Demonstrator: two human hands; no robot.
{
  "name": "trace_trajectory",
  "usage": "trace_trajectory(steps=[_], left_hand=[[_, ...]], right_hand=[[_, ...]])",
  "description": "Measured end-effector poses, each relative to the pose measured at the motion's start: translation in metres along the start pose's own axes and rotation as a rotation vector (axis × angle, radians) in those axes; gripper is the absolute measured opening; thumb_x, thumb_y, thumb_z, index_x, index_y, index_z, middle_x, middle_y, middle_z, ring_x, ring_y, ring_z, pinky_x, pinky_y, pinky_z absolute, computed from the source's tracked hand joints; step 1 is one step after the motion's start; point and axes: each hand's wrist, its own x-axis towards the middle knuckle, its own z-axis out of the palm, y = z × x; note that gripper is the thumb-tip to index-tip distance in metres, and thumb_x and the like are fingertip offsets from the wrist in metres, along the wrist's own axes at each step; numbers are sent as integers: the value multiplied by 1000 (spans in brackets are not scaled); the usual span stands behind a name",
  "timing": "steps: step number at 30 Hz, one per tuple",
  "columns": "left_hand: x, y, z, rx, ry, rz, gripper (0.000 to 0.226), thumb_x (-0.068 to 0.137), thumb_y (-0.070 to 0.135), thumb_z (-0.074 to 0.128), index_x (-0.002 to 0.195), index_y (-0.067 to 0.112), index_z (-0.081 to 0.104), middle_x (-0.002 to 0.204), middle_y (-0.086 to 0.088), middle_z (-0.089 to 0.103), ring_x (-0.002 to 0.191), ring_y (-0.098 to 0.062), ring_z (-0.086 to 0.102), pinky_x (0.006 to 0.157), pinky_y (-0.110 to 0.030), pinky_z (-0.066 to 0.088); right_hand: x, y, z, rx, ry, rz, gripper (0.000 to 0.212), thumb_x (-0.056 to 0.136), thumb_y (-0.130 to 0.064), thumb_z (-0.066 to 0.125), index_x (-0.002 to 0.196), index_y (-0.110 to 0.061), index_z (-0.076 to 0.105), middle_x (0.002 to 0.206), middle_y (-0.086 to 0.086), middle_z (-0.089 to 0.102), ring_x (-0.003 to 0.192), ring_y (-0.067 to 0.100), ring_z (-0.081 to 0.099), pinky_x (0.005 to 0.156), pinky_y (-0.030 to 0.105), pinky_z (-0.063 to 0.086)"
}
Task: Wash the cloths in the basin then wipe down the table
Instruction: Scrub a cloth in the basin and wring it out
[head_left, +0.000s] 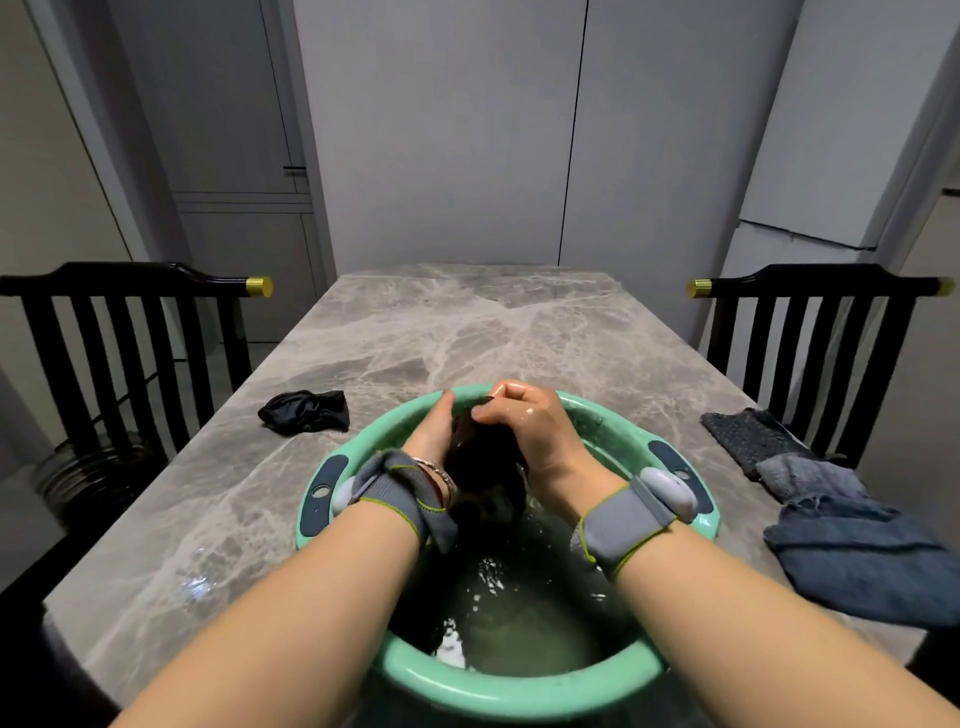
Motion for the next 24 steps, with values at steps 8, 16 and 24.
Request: trace_trajectory(steps=[8,16,24], left_hand=[[1,2,14,-100,-27,230,38,92,43,49,103,8,60,76,-13,60,51,-24,63,52,-29,55],[-8,-1,5,189,20,417,44,103,33,27,113,1,56,96,-17,57,89,-25,61,81,-24,54],[-13,-12,16,18,-224,373,42,103,16,20,71,11,47,61,-5,54,62,-15,57,56,-19,49]], right_hand=[[21,23,-6,-64,144,197,35,73,-53,66,91,-24,57,111,12,62,98,26,62,90,36,48],[0,22,16,-536,422,-625,28,76,-30,62,60,-10,51,62,5,47,64,15,42,63,25,32],[3,27,8,-660,373,-879,28,80,-22,51,58,-5,48,56,8,46,59,16,35,56,27,30]])
